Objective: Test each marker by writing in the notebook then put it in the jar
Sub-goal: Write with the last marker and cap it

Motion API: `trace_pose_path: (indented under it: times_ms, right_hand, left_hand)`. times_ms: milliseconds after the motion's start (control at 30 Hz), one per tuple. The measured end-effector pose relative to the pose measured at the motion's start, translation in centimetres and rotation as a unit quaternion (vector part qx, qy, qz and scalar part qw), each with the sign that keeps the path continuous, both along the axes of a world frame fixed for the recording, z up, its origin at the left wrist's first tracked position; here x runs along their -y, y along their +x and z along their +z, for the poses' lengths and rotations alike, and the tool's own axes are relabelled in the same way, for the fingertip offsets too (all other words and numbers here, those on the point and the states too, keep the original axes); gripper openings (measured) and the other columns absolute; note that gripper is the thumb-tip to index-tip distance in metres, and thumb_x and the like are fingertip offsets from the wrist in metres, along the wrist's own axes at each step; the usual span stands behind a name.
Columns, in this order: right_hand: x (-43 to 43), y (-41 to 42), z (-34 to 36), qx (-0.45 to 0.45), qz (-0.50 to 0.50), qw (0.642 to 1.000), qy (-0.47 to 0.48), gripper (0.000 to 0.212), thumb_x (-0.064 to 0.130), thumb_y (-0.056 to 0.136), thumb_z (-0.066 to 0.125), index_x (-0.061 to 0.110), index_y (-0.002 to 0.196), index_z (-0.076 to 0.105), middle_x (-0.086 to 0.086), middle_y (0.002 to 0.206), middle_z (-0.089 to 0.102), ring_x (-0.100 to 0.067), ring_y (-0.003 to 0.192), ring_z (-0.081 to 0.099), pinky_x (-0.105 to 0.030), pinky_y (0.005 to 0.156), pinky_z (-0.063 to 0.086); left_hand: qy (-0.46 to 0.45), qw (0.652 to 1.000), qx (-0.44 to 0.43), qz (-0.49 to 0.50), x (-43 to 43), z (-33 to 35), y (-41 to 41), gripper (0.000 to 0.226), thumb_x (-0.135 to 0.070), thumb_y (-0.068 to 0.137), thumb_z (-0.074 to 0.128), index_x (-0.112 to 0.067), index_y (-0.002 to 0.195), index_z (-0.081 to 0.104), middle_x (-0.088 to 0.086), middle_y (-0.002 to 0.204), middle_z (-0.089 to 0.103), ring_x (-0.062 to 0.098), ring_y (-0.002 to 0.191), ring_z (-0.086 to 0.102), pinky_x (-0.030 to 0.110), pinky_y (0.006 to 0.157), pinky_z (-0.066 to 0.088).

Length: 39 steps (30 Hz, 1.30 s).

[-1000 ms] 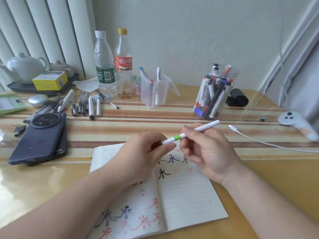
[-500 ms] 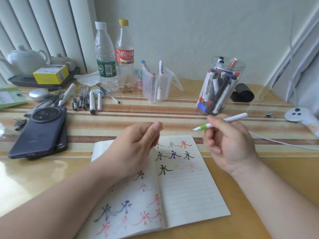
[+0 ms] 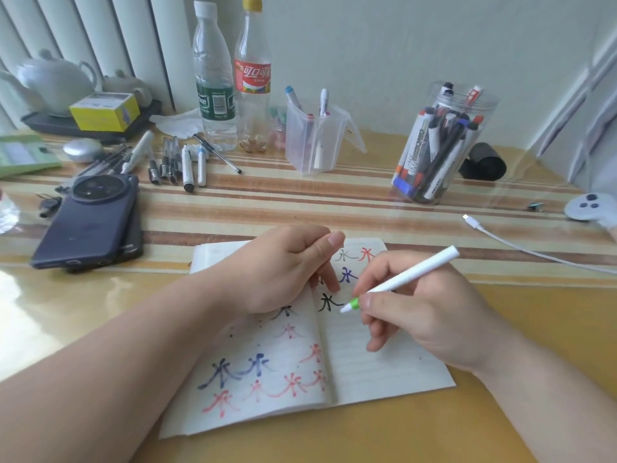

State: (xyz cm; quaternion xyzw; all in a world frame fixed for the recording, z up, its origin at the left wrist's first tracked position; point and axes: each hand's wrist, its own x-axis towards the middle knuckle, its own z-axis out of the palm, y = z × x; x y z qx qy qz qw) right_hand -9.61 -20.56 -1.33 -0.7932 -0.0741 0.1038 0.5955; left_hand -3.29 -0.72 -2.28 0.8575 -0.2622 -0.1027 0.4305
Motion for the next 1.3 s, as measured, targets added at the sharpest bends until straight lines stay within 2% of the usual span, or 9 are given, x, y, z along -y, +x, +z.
trace_pose_path:
  times_ms: [167,333,467,567,733,867,1033,1133,1300]
  right_hand:
    - [-0.8,0.4,-1.5,0.032,-0.018,0.998,-0.041,0.003,0.008,0.077,0.067,0.01,0.075,0.066,-0.026,0.067,0.061,-0.032,0.054,0.067,-0.061,0.053,0.055]
    - [-0.8,0.8,-1.6,0.04,-0.024,0.997,-0.058,0.008,0.013,0.077,0.068,0.01,0.071,0.064,-0.019,0.058,0.061,-0.032,0.044,0.064,-0.042,0.045,0.048]
    - [-0.7,0.9,-1.9,0.048,-0.026,0.996,-0.066,0.016,0.003,0.086,0.068,0.008,0.072,0.064,-0.023,0.06,0.061,-0.03,0.042,0.06,-0.035,0.043,0.046]
    - [-0.7,0.8,-1.9,0.049,-0.026,0.996,-0.068,0.007,0.012,0.078,0.066,0.009,0.073,0.064,-0.023,0.06,0.062,-0.03,0.042,0.059,-0.035,0.042,0.045]
    - [-0.8,0.7,-1.9,0.058,-0.022,0.995,-0.078,0.006,0.011,0.079,0.065,0.009,0.073,0.064,-0.023,0.061,0.062,-0.028,0.041,0.058,-0.035,0.042,0.045]
    - [-0.8,0.7,-1.9,0.061,-0.022,0.994,-0.092,0.013,0.001,0.084,0.066,0.007,0.073,0.063,-0.021,0.058,0.061,-0.028,0.04,0.057,-0.037,0.042,0.045]
    - [-0.9,0.6,-1.7,0.052,-0.029,0.993,-0.104,0.011,-0.001,0.082,0.065,0.005,0.073,0.063,-0.021,0.058,0.061,-0.027,0.039,0.056,-0.032,0.04,0.043]
    - [-0.9,0.5,-1.6,0.033,-0.033,0.994,-0.103,0.012,-0.004,0.081,0.063,0.002,0.071,0.062,-0.01,0.051,0.058,-0.021,0.039,0.051,-0.029,0.038,0.039]
    - [-1.0,0.4,-1.3,0.024,0.004,0.993,-0.117,0.006,0.014,0.063,0.06,0.008,0.063,0.062,-0.001,0.05,0.059,-0.016,0.048,0.05,-0.027,0.044,0.039]
  left_hand:
    - [0.014,1.0,0.002,0.012,0.2,0.3,-0.3,0.043,-0.045,0.105,0.035,-0.018,0.081,0.058,-0.015,0.083,0.076,0.01,0.076,0.063,0.022,0.074,0.049]
    - [0.033,0.999,0.016,0.016,0.4,0.4,-0.4,0.042,-0.047,0.104,0.036,-0.022,0.078,0.058,-0.018,0.083,0.074,0.006,0.073,0.062,0.025,0.075,0.049]
    - [0.04,0.999,0.021,0.018,0.4,0.4,-0.6,0.042,-0.047,0.104,0.036,-0.022,0.079,0.06,-0.021,0.081,0.073,0.005,0.073,0.062,0.025,0.075,0.049]
    - [0.038,0.999,0.019,0.018,0.4,0.4,-0.7,0.042,-0.047,0.104,0.036,-0.022,0.082,0.061,-0.021,0.081,0.073,0.006,0.073,0.064,0.028,0.075,0.049]
    - [0.037,0.999,0.022,0.015,0.4,0.3,-0.7,0.043,-0.047,0.104,0.037,-0.02,0.084,0.063,-0.019,0.083,0.074,0.006,0.073,0.066,0.029,0.075,0.051]
    - [0.033,0.999,0.031,0.01,0.5,0.4,-0.8,0.042,-0.045,0.104,0.038,-0.02,0.081,0.063,-0.02,0.08,0.073,0.004,0.07,0.065,0.024,0.071,0.051]
    - [0.036,0.999,0.029,0.007,0.6,0.5,-0.9,0.042,-0.045,0.104,0.038,-0.019,0.082,0.064,-0.019,0.081,0.074,0.005,0.069,0.066,0.024,0.069,0.051]
    - [0.035,0.999,0.025,0.009,0.6,0.5,-0.9,0.043,-0.044,0.104,0.039,-0.017,0.084,0.065,-0.02,0.079,0.073,0.006,0.068,0.066,0.027,0.07,0.052]
    - [0.036,0.999,0.027,0.006,0.5,0.3,-0.8,0.043,-0.044,0.104,0.039,-0.015,0.084,0.063,-0.016,0.083,0.075,0.009,0.07,0.068,0.032,0.073,0.052]
